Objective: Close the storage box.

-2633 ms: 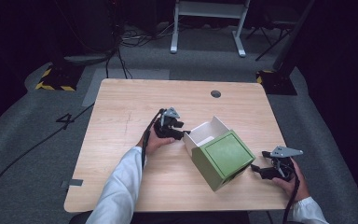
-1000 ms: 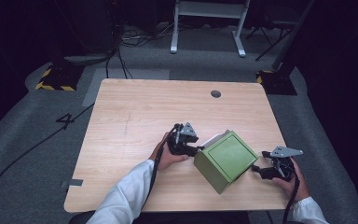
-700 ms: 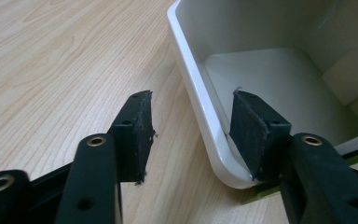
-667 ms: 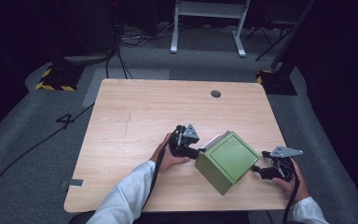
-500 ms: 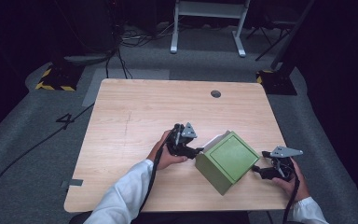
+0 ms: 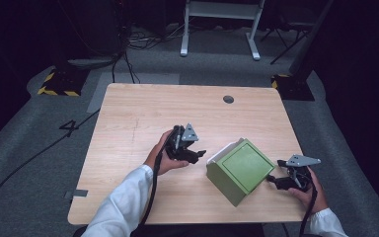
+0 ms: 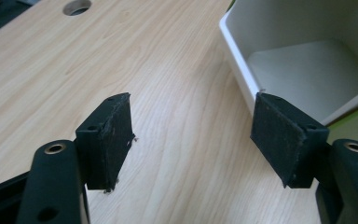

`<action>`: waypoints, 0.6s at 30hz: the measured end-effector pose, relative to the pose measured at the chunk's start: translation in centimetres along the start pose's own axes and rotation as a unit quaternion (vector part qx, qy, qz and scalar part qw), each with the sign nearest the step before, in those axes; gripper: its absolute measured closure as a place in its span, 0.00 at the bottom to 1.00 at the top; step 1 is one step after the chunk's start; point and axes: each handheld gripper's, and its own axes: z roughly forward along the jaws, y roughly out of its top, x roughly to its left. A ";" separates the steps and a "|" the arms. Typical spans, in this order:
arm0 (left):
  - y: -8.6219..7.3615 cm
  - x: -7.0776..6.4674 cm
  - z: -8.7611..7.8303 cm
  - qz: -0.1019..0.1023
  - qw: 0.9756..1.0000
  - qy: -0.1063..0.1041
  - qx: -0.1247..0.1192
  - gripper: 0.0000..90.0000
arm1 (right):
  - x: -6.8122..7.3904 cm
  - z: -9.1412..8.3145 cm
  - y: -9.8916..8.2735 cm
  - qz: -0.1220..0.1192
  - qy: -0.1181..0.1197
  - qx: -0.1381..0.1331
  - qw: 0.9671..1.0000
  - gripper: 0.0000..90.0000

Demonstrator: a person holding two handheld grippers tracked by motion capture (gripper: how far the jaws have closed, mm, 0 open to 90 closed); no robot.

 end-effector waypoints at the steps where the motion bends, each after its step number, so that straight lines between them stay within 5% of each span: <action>1: -0.1 0.1 -0.2 0.002 1.000 0.003 0.001 0.31 | 0.0 0.0 0.0 0.000 0.000 0.000 1.000 0.18; 18: -3.4 1.6 -3.9 0.001 0.999 0.041 0.023 0.21 | 0.0 0.0 0.0 0.000 -0.001 0.000 1.000 0.18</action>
